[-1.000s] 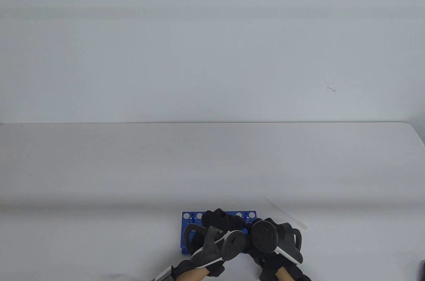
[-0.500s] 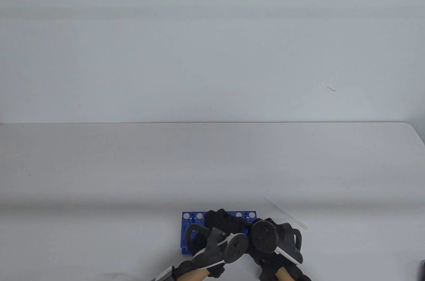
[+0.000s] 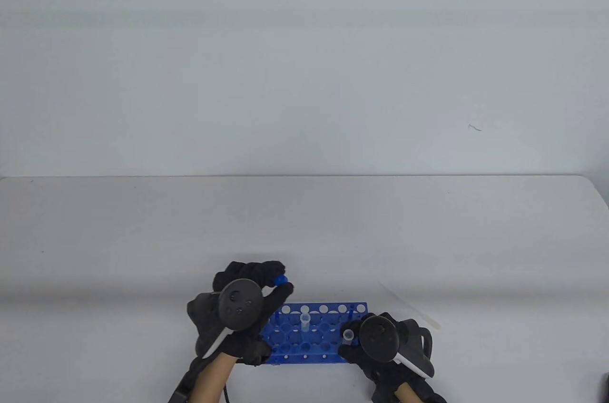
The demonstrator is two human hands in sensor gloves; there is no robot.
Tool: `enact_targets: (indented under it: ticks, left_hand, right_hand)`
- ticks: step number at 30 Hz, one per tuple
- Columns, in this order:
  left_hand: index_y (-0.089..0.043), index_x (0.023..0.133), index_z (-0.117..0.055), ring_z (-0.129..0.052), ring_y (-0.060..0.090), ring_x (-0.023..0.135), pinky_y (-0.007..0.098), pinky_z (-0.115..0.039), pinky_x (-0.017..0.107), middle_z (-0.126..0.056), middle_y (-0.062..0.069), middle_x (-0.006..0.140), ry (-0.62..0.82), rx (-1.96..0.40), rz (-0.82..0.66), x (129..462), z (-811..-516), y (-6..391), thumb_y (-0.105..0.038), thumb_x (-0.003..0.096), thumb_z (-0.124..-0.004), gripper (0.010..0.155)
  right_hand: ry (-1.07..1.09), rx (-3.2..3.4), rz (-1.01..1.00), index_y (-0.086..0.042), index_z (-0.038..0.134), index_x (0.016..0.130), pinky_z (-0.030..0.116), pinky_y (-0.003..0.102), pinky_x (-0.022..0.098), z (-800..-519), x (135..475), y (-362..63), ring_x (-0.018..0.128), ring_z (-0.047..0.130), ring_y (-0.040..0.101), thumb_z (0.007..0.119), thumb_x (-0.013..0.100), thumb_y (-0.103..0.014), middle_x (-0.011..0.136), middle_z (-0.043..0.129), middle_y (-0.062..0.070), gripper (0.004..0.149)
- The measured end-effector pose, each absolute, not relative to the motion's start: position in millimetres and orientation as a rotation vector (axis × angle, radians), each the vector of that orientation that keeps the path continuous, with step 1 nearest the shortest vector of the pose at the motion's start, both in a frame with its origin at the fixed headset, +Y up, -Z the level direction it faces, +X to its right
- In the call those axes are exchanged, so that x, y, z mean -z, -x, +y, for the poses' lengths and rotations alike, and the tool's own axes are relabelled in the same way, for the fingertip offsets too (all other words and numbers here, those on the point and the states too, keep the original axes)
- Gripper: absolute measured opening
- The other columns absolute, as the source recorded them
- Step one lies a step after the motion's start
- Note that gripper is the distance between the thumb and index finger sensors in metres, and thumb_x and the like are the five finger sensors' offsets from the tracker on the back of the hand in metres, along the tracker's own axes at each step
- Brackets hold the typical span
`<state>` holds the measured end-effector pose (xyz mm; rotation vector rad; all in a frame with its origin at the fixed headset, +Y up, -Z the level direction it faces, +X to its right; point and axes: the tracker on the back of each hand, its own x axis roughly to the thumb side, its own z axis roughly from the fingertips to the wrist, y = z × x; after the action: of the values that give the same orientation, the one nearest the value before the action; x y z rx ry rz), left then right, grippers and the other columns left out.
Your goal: Press a plastic transfer pipette bulb to move liquid between test tubes
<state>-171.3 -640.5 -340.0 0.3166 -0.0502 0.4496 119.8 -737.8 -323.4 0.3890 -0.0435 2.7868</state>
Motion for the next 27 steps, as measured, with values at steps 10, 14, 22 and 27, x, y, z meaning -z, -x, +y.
enact_targets:
  ticks: [10,14,22,27]
  left_hand:
    - [-0.033,0.092,-0.080,-0.079,0.018,0.079,0.046,-0.067,0.065,-0.093,-0.006,0.084,0.011,-0.222,0.155,375,-739,221,-0.055,0.0400,-0.083,0.057]
    - [-0.035,0.091,-0.081,-0.080,0.016,0.079,0.045,-0.068,0.065,-0.095,-0.008,0.083,0.058,-0.023,0.105,378,-754,205,-0.055,0.0383,-0.084,0.056]
    - [-0.034,0.086,-0.083,-0.080,0.014,0.078,0.044,-0.068,0.064,-0.094,-0.010,0.078,0.097,0.035,0.079,377,-762,196,-0.054,0.0350,-0.086,0.055]
    - [-0.034,0.087,-0.082,-0.079,0.015,0.079,0.045,-0.067,0.065,-0.092,-0.009,0.077,0.136,-0.015,0.090,378,-764,200,-0.054,0.0353,-0.085,0.055]
  right_hand:
    - [-0.389,-2.786,-0.041,-0.028,0.086,0.073,0.068,0.055,0.054,-738,324,-120,0.052,0.085,0.026,0.090,0.029,-0.049,0.051,0.088,-0.002,0.049]
    - [-0.390,-2.786,-0.041,-0.028,0.086,0.074,0.068,0.055,0.054,-738,324,-120,0.052,0.085,0.026,0.090,0.029,-0.049,0.051,0.088,-0.002,0.049]
    - [-0.393,-2.785,-0.041,-0.028,0.086,0.074,0.067,0.055,0.054,-738,324,-120,0.052,0.085,0.026,0.090,0.029,-0.049,0.051,0.088,-0.002,0.049]
    - [-0.392,-2.786,-0.041,-0.028,0.086,0.074,0.067,0.055,0.054,-738,324,-120,0.052,0.085,0.026,0.090,0.029,-0.049,0.051,0.088,-0.002,0.049]
